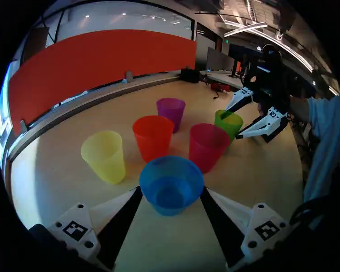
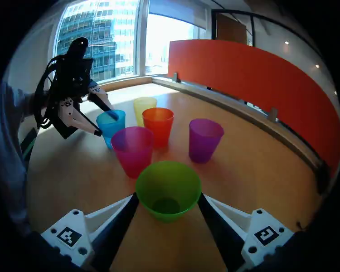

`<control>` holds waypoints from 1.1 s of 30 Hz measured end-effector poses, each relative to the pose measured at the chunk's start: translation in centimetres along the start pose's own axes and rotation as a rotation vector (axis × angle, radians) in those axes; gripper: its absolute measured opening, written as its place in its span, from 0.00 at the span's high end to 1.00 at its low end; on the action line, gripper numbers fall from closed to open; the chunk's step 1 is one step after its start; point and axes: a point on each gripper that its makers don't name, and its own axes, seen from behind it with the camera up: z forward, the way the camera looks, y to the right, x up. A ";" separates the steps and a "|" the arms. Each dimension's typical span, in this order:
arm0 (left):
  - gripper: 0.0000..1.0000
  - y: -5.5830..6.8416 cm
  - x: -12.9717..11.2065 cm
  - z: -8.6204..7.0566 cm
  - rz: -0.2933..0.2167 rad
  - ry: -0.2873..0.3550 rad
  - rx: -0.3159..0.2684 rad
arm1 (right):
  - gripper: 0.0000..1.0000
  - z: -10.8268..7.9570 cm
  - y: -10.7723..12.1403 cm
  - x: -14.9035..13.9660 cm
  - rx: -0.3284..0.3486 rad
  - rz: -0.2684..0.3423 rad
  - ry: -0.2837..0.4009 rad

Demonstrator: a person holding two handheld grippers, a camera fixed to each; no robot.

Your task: Pour water

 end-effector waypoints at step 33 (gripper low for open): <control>0.13 0.2 0.4 0.8 0.021 -0.001 0.000 | 0.09 0.3 0.2 0.5 0.004 -0.003 0.015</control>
